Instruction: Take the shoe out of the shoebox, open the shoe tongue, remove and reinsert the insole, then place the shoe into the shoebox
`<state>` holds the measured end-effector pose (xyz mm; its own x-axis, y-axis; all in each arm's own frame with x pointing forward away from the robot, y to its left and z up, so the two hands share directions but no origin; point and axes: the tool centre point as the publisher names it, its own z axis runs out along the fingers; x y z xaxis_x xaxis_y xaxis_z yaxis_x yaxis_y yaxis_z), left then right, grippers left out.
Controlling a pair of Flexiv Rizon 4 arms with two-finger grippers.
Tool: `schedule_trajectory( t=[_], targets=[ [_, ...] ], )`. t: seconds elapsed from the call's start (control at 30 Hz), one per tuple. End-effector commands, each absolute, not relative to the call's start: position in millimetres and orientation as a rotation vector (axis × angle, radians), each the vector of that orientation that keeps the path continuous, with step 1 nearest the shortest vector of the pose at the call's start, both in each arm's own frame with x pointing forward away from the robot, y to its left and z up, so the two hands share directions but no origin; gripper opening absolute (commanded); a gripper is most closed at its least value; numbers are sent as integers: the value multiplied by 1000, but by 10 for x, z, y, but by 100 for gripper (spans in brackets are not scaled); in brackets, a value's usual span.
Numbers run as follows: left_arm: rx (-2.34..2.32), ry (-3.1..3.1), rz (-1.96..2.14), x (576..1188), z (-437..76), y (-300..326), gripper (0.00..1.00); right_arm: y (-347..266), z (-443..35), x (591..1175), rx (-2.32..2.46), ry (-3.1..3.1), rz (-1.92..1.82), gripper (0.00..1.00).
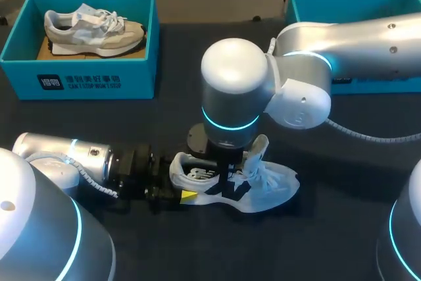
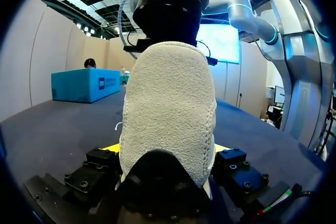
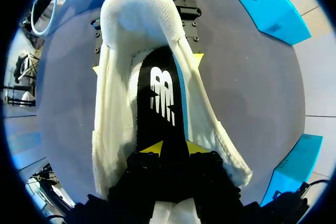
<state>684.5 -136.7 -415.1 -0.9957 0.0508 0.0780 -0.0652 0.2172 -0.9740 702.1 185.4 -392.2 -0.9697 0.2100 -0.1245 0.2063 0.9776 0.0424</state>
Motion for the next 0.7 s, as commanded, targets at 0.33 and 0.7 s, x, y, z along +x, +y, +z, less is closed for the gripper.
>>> schedule_trajectory(
  t=[0.33, 0.7],
  targets=[
    [17, -2381, 1908, 6839, -4146, -1371, 0, 1861, -3966, 7062, 317, 3012, 46, 32],
    [17, -2381, 1908, 6839, -4146, -1371, 0, 1946, -4147, 7048, 321, 3113, 65, 32]
  ],
)
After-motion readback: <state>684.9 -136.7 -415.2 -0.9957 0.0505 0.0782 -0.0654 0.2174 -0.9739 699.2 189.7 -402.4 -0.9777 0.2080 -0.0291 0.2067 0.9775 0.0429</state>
